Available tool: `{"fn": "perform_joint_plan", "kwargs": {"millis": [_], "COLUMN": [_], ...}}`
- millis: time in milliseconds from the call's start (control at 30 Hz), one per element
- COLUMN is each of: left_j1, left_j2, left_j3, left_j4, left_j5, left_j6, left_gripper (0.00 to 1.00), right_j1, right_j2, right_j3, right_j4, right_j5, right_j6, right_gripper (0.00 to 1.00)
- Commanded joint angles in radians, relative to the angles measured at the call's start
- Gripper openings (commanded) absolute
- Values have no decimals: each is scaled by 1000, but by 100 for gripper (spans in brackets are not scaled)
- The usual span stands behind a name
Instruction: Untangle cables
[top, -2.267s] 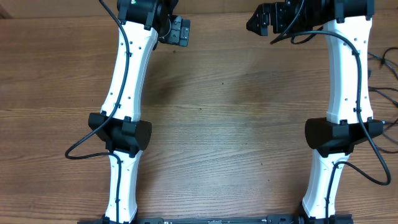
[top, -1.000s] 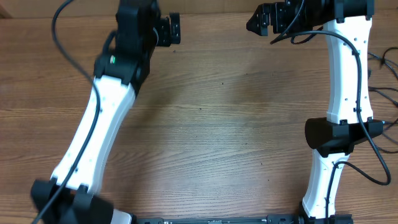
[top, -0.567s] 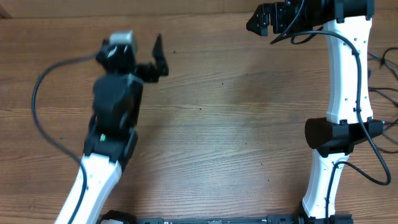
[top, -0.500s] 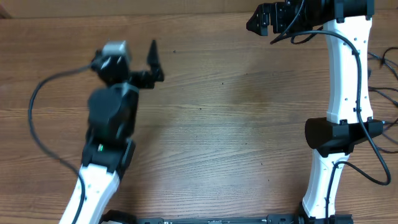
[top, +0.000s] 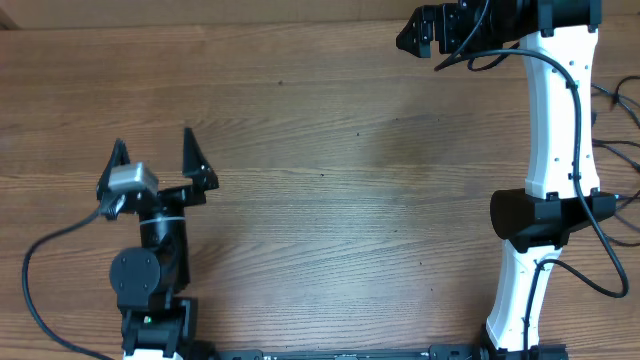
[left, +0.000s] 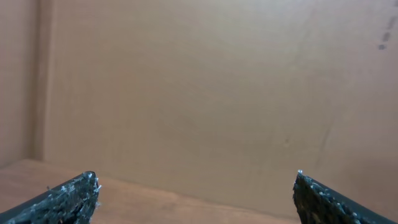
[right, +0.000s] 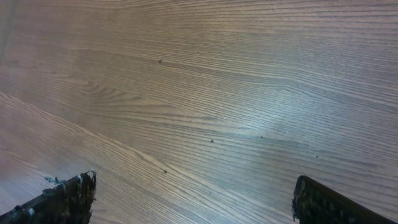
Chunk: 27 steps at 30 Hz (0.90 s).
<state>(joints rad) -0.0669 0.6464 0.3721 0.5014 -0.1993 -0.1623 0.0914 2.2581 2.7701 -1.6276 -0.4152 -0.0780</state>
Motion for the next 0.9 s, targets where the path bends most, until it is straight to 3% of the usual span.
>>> {"fn": "perform_joint_plan", "kwargs": {"millis": [0, 300, 433, 667, 867], "left_j1": [42, 186, 196, 198, 198], "left_j2": [-58, -233, -325, -400, -473], "left_j3": [-69, -248, -355, -367, -367], "left_j4": [1, -56, -55, -241, -497], "left_j5": [-10, 36, 32, 46, 79], "left_j6": [-61, -266, -264, -200, -108], "left_gripper": [100, 100, 100, 100, 100], "right_j1": [-2, -2, -2, -2, -2], "right_j2": [-23, -23, -23, -23, -23], "right_j3": [-2, -2, -2, -2, -2], "right_j4": [0, 0, 0, 0, 0], "right_j5": [-5, -5, -5, -5, -5], "right_j6": [2, 2, 2, 2, 2], "right_gripper": [100, 100, 100, 100, 100]}}
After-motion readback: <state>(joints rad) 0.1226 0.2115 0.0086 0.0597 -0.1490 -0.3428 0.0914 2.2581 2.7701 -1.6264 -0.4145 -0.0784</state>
